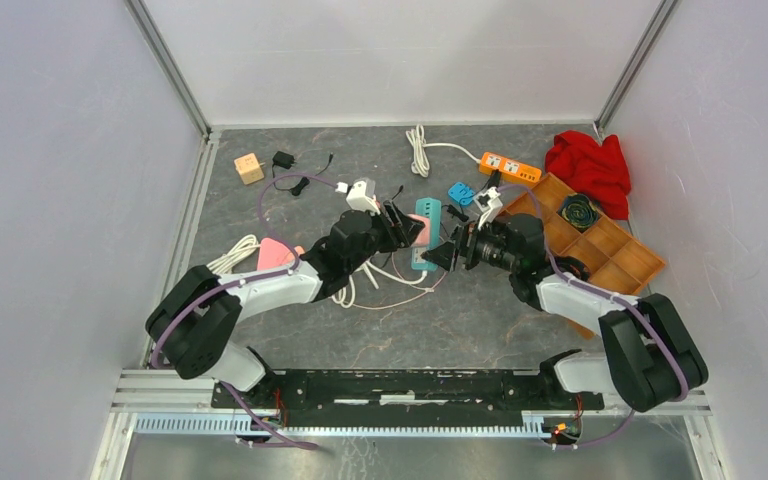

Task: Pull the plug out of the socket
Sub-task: Remove the plug from the socket.

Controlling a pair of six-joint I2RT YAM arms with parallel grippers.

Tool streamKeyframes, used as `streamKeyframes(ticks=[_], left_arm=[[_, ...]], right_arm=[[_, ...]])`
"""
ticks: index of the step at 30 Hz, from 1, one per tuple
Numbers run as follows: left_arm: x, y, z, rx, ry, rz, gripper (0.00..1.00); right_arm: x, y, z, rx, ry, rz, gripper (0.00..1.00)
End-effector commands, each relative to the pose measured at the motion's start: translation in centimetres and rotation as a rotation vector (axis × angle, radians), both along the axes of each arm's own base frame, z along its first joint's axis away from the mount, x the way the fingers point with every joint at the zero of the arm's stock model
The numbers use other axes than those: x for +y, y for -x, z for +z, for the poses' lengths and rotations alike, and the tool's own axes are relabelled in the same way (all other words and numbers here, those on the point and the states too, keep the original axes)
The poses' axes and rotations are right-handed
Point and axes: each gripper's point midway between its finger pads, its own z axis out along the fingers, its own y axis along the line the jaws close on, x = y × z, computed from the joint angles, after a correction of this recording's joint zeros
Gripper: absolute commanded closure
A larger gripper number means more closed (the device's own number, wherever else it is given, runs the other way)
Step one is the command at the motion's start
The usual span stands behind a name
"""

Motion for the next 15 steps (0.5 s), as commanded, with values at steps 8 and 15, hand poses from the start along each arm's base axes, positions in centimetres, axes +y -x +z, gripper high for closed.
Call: streamKeyframes(ticks=[8,15], left_arm=[[-2.6,-0.7,7.2,-0.121,0.207,0.032,0.98],[-3.8,-0.4,7.4,-0.126,0.223,0.039,0.98]], right_arm=[[0.1,-0.6,-1.0,0.040,-0.042,-0.048,0.09],[0.6,-0.4,-1.8,0.094,-0.036,-0.045,0.20]])
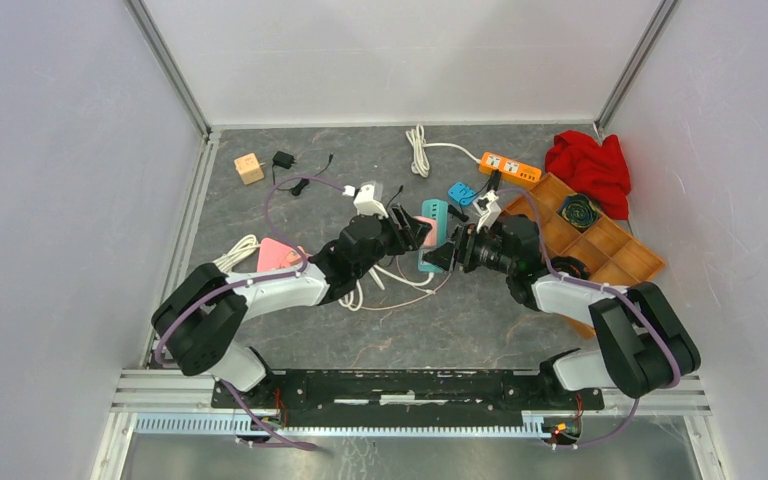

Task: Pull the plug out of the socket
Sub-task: Remove the plug from the socket.

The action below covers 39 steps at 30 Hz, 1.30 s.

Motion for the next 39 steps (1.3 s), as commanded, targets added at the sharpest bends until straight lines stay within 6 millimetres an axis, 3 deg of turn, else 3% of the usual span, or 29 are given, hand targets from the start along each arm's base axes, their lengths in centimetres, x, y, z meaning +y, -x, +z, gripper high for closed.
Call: streamKeyframes(ticks=[1,12,17,20,39], left_arm=[[-2.6,-0.6,7.0,-0.104,0.218,0.017,0.98],[-3.0,-0.3,7.3,-0.115,0.228,0.045,0.98],[-2.6,-0.3,7.6,-0.131,0.219,0.077,0.98],[-2.3,-0.1,7.8,-0.141,0.215,0.091,0.98],[-1.3,1.2,10.2,-0.231,0.233,0.145,0.98]], right_arm=[[0.6,-0.3,0.3,0.001,-0.019,-0.005,0.22],[0.4,-0.4,-0.1,0.020,-0.010,-0.029,0.54],[0.1,-0.7,-0.4,0.031,-0.003,-0.044,0.85],[-0.1,-0.7,-0.7,0.050,-0.010,-0.048,0.98],[-2.3,-1.8,-3.4,0.175,0.011,-0.132,1.00]])
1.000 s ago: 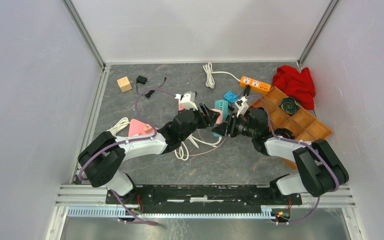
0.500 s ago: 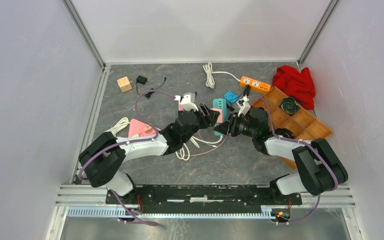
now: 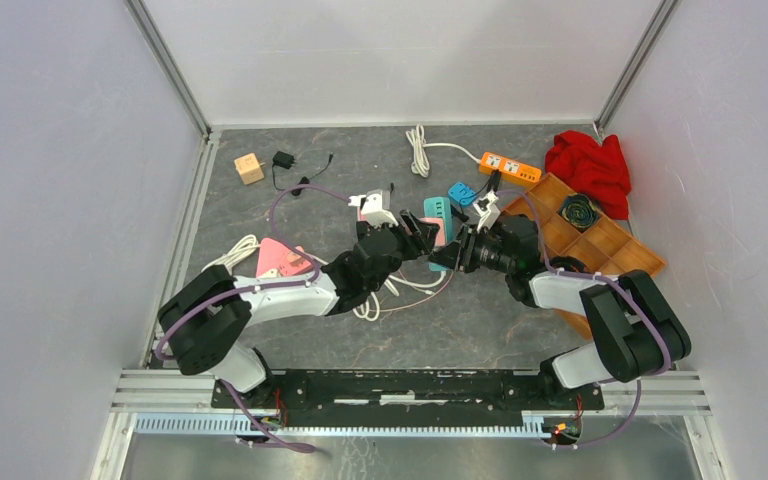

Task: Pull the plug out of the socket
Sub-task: Remove the plug from the socket.

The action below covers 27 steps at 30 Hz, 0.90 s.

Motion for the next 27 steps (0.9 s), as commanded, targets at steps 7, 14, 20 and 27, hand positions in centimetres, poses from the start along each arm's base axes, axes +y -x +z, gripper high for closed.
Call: streamKeyframes(ticks=[7,14,20,27], left_arm=[[0.2,0.1,9.2,-0.107,0.260,0.050,0.98],[1.7,0.2,10.1,-0.068,0.357,0.113,0.98],[1.4,0.4,10.5,-0.027,0.396,0.104,0.98],[-0.3,0.4,10.7,-0.018,0.194,0.106,0.98]], right_arm=[[-2.2,-1.5,-2.8,0.114,0.065,-0.120,1.00],[-2.2,-1.7,-2.7,0.101,0.065,-0.119,1.00],[-2.4,-1.7,-3.4,0.111,0.086,-0.125,1.00],[-2.7,-1.9,-3.8,0.115,0.101,-0.133,1.00]])
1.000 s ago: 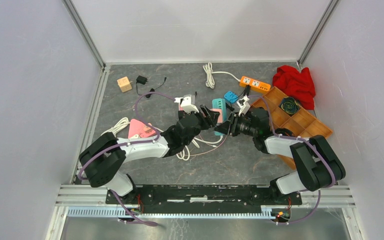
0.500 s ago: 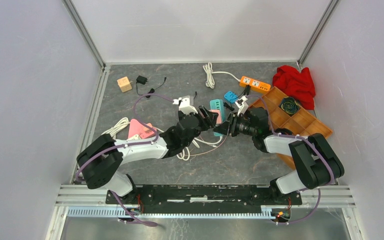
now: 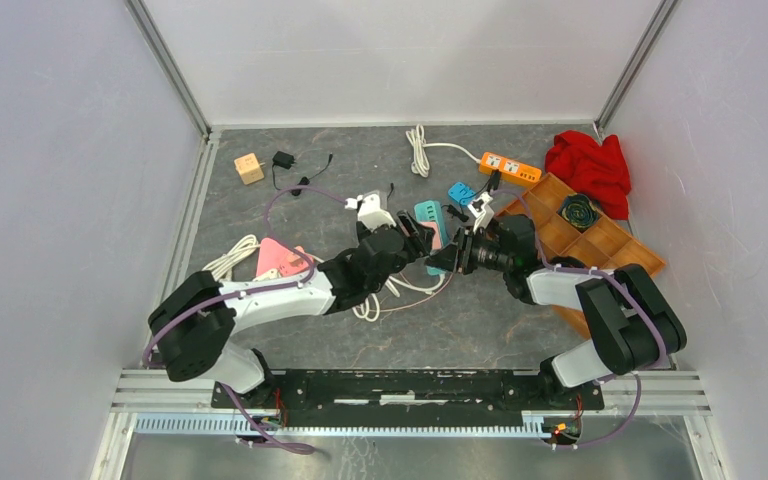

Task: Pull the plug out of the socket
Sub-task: Remove the plug from the socket.

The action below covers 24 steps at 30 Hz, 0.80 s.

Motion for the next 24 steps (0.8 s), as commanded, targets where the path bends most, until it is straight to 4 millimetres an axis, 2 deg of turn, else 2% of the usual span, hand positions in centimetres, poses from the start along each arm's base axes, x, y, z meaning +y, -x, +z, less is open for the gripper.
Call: streamKeyframes(ticks=[1,9,15,19,24], left_arm=[[-1.8,-0.8,11.0,-0.133,0.182,0.049,0.98],[-3.1,-0.4,11.3,-0.153,0.073,0.062,0.98],[-1.8,-0.2,12.7,-0.224,0.009,0.050,0.98],[-1.3,0.2,12.8,-0.255,-0.039,0.022,0.98],[-1.1,1.3,13.4,-0.337,-0.093,-0.076,0.98]], right_arm=[[-3.3,-2.6,-3.3,0.091,0.110,-0.201,1.00],[-3.5,-2.6,-3.6,0.096,0.112,-0.199,1.00],[-3.1,-2.5,-3.0,0.081,0.089,-0.174,1.00],[-2.8,-2.4,-2.6,0.073,0.073,-0.150,1.00],[-2.0,-2.1,-1.2,0.042,0.025,-0.101,1.00]])
